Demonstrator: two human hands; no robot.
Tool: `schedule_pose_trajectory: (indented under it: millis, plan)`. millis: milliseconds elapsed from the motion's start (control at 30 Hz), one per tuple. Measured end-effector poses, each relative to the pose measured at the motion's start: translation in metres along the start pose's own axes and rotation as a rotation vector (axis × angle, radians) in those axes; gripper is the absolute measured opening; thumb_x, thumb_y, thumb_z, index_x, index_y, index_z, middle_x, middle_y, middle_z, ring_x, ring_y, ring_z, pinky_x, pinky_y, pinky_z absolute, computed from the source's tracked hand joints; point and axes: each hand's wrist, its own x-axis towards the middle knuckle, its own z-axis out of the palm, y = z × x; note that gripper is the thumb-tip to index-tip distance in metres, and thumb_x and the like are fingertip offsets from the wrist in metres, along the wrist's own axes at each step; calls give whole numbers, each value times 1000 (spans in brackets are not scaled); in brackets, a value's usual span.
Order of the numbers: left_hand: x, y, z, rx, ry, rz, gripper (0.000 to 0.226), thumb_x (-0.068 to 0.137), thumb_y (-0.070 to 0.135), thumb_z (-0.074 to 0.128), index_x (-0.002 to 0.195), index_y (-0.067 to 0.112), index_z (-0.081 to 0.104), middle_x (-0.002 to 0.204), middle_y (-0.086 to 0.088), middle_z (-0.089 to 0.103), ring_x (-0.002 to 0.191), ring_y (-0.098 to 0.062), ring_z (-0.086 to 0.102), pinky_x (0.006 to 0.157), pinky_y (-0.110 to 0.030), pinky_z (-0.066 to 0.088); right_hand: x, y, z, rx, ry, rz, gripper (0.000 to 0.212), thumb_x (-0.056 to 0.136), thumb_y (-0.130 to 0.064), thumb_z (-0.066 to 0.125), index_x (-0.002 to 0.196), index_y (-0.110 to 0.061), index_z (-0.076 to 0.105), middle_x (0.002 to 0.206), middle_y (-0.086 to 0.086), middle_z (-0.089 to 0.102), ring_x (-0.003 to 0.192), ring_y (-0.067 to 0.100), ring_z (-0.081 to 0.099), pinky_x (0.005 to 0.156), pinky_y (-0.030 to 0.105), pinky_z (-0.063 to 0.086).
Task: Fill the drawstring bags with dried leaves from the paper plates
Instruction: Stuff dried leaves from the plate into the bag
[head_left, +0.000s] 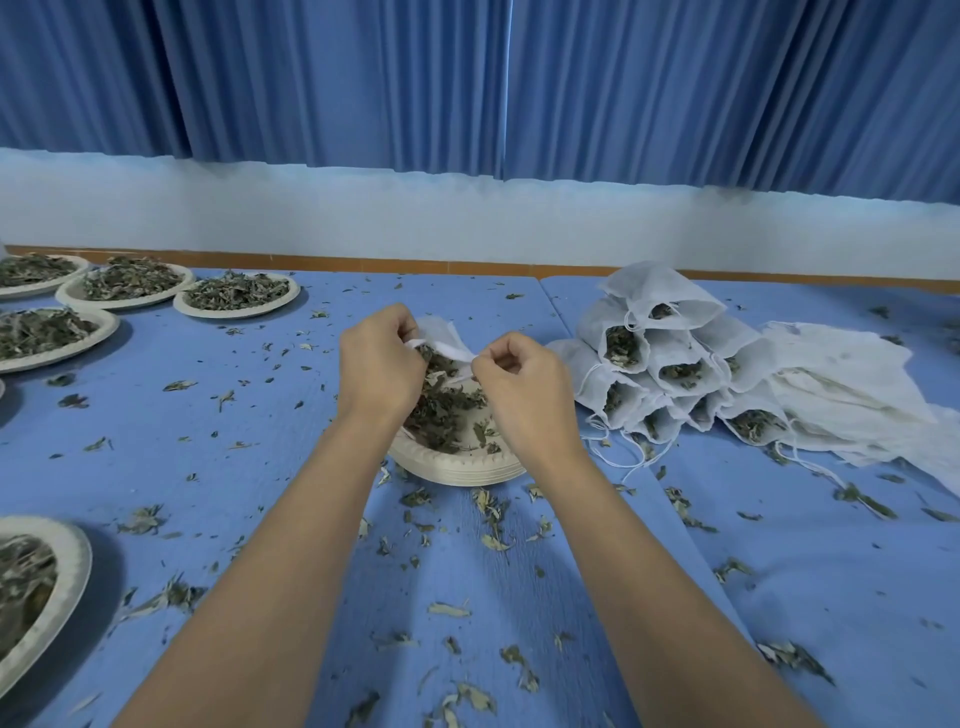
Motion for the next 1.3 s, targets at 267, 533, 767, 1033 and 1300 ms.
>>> schedule_pose_trajectory:
  millis: [267,533,767,1033,1300]
  plan:
    - [-2,0,-2,-109,-79,-113,31,82,9,66,62,18,45,60,3,47,54,-14,41,46,-21,30,1,8,3,-153,-253,-161,64,76,-9,70,132,-34,50,118,-9,45,83,-8,51,76,4,39]
    - [-11,8,-8,-259,-212,-120,22,84,13,64,73,18,47,64,6,47,57,-10,43,53,-21,35,4,4,-1,12,-132,-33,35,82,-4,61,107,-27,67,109,-5,57,76,6,51,70,23,43]
    - [-14,15,-24,-519,-475,-222,15,89,3,45,84,14,53,85,2,54,72,-7,57,74,-30,51,5,2,-4,81,-95,89,21,81,-15,72,100,-23,69,106,-6,67,104,15,60,92,38,50]
    - [-18,9,-14,-323,-223,-28,15,88,15,65,80,21,55,82,4,58,66,-18,54,65,-35,48,7,2,-4,109,-117,130,27,87,-23,56,112,-29,66,105,-8,61,98,11,61,86,35,53]
    - [-24,8,-9,-279,-113,-29,16,85,16,66,77,26,57,79,11,57,70,-17,57,71,-42,54,4,14,1,-274,120,-460,15,81,-18,71,93,-27,74,129,-6,52,122,9,33,93,11,27]
